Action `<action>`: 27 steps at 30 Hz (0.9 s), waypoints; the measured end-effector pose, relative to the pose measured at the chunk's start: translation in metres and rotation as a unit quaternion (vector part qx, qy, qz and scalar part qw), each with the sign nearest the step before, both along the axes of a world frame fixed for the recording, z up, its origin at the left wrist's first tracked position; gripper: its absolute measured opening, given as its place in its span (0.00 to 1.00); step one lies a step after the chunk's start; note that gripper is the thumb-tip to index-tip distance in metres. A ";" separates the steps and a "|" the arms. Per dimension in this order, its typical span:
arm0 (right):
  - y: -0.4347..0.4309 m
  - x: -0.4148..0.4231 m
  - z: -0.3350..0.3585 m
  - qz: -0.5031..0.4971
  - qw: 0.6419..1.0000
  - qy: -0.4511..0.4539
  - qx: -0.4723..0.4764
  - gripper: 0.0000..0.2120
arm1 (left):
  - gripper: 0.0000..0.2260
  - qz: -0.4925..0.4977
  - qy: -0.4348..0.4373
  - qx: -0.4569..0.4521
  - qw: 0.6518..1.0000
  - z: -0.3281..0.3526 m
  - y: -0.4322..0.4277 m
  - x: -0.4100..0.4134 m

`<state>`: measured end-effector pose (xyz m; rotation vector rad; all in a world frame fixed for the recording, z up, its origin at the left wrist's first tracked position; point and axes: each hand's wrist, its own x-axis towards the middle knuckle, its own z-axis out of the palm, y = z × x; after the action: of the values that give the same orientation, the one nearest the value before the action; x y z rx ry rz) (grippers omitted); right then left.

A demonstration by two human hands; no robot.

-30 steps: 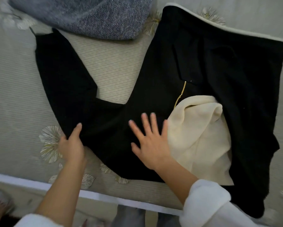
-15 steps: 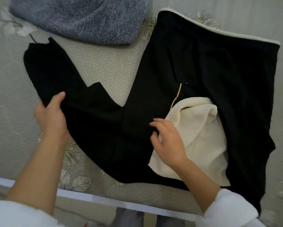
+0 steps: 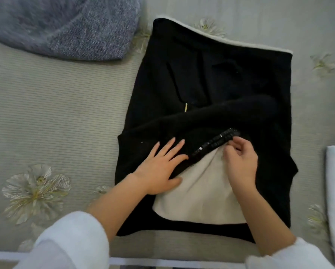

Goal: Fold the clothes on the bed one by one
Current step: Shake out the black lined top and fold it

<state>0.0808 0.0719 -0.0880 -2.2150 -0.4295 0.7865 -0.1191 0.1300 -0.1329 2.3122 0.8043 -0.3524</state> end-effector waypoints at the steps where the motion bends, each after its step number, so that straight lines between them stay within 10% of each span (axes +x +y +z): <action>1: 0.002 0.003 -0.001 -0.001 1.000 0.022 -0.005 0.16 | 0.30 0.014 -0.015 0.002 1.000 -0.005 -0.005 -0.007; 8: 0.046 0.008 0.002 -0.178 0.978 0.102 0.027 0.30 | 0.34 0.059 -0.023 0.027 0.998 -0.013 -0.026 -0.045; 14: 0.094 0.020 0.022 -0.169 0.943 0.270 0.094 0.09 | 0.28 0.118 -0.058 0.038 0.991 -0.002 -0.036 -0.041; 18: 0.097 0.050 0.028 -0.104 0.967 0.177 0.150 0.09 | 0.26 0.101 -0.098 -0.009 0.990 0.009 -0.038 -0.030; 23: 0.069 0.071 -0.007 -0.031 0.991 -0.100 -0.079 0.36 | 0.24 0.128 -0.087 0.044 0.987 0.003 -0.032 -0.027; 27: 0.053 0.039 -0.029 0.302 0.900 -0.307 -0.070 0.36 | 0.29 0.173 0.016 0.069 0.982 -0.018 -0.035 -0.035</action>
<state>0.1200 0.1246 -0.1173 -2.4595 -1.4627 0.3890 -0.1541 0.0947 -0.1513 2.2381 1.2579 -0.1823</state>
